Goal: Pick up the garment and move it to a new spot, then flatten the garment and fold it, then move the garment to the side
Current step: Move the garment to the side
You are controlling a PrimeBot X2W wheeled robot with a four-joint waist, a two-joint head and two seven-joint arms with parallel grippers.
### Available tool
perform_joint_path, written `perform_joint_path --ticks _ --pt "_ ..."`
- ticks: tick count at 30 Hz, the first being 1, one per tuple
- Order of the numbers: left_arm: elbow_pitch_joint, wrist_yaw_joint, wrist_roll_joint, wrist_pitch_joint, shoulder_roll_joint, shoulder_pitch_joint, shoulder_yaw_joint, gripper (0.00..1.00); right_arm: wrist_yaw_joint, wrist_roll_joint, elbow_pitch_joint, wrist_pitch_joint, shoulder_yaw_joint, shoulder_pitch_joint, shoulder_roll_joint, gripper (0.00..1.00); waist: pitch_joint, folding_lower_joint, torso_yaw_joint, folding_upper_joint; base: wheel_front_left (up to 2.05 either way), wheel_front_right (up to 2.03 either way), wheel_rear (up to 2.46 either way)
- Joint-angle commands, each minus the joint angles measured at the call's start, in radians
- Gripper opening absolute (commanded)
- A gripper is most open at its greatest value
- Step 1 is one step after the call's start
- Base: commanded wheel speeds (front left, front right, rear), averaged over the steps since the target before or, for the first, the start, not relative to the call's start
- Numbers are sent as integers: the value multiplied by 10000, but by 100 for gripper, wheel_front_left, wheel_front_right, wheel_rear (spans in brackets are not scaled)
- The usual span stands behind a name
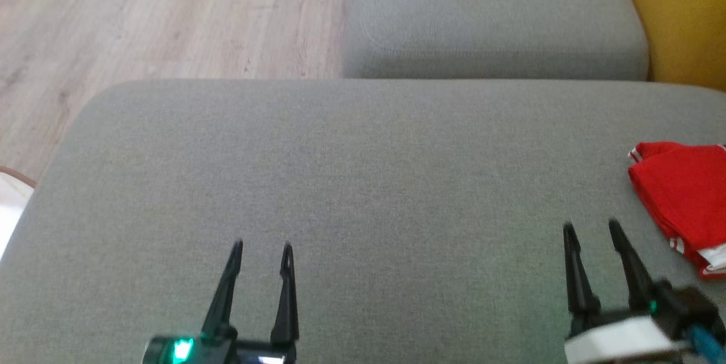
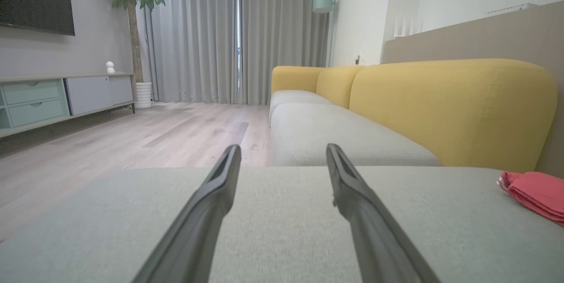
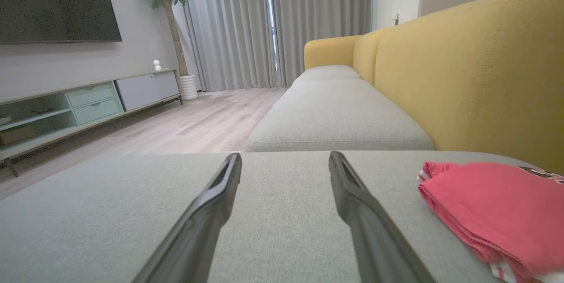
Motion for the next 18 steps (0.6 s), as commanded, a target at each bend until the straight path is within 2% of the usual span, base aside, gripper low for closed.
perform_joint_path --ticks 1,8,18 --pt "-140 -109 59 -51 -37 -56 440 100 65 -189 -666 -104 87 327 37 100 -241 2 120 -1 0 0 0" --pt "566 -369 -26 -51 -38 530 803 100 65 -361 -1115 -105 71 1348 175 100 -665 2 -83 -1 0 0 0" --pt "754 -463 60 -51 -57 604 985 100 65 -397 -1179 -106 135 1506 237 100 -802 2 -307 -1 0 0 0"
